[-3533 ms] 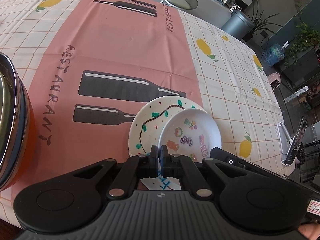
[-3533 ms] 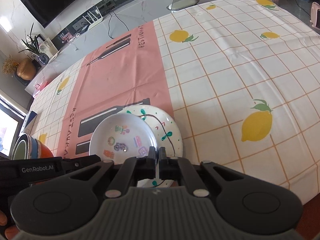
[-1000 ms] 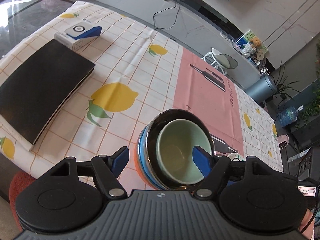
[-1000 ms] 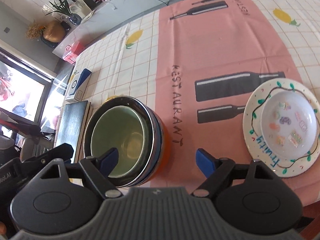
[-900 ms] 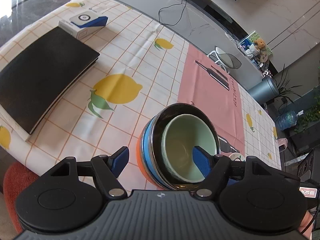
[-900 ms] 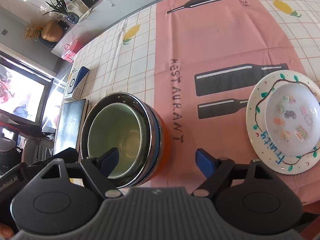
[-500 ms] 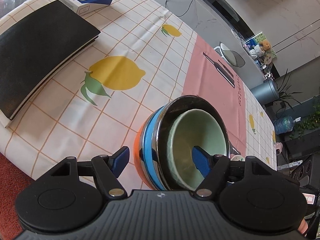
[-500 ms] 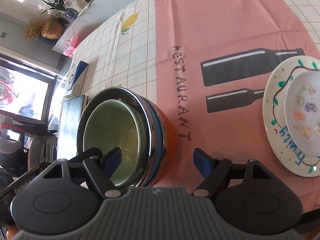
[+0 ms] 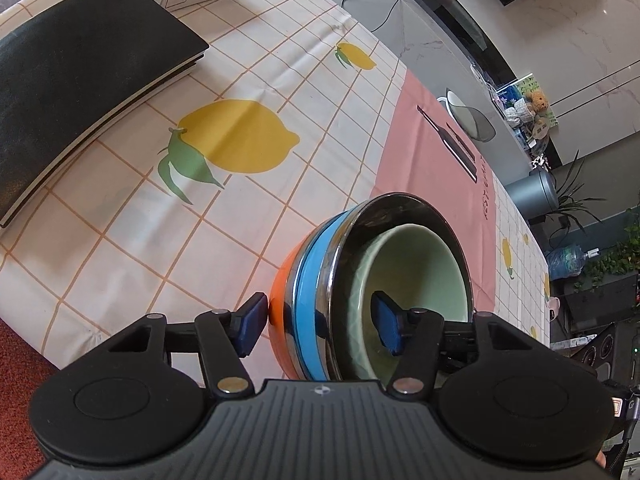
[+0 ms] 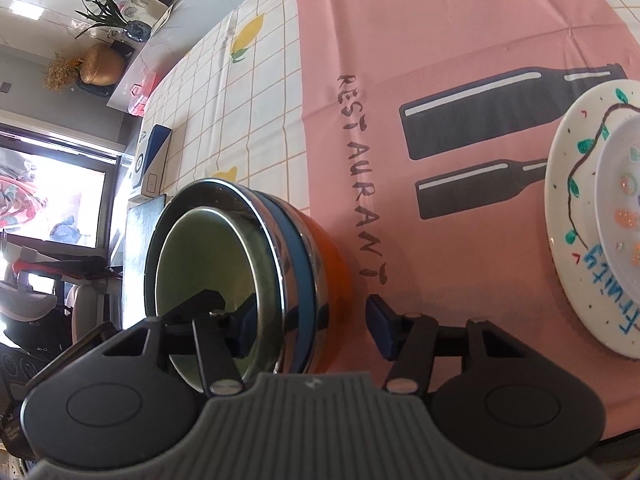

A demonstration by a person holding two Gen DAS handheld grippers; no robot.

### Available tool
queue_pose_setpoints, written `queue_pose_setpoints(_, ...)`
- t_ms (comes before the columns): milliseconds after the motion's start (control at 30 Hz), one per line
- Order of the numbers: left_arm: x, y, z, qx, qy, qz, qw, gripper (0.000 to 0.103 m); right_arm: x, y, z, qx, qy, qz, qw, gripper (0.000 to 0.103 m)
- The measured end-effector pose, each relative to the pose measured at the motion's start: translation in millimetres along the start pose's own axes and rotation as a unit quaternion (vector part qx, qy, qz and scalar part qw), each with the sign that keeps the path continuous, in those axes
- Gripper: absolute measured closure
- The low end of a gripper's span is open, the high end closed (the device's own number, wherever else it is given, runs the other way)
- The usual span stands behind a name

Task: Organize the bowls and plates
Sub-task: 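Lift the bowl stack with both tools and carry it over the plates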

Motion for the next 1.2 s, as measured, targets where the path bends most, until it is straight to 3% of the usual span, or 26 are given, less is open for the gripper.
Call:
queue_pose_setpoints(100, -3, 0, -2, 0.001, 0.009, -0.001, 1.0, 0.049, 0, 0, -1, -0.004, 0.01, -0.007, 1.0, 0.054)
queue_pose_setpoints(367, 1, -2, -3, 0.008, 0.036, -0.026, 0.999, 0.054, 1, -1, 0, 0.0, 0.011, -0.007, 1.0, 0.056)
queue_pose_setpoints(833, 12, -4, 2, 0.015, 0.045, -0.039, 0.9981, 0.053, 1, -1, 8, 0.006, 0.01, 0.005, 1.0, 0.061)
queue_pose_setpoints(1200, 67, -10, 9, 0.02, 0.037, -0.076, 0.9962, 0.053, 10, 9, 49, 0.026, 0.019, 0.008, 0.999, 0.061)
Point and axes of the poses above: each gripper's, at about its wrist camera, not at the fingertips, and z roughly against the way its jaws point, x to its right, y to its top, the point moved 10 cm from there along -z, roughly the way its jaws point
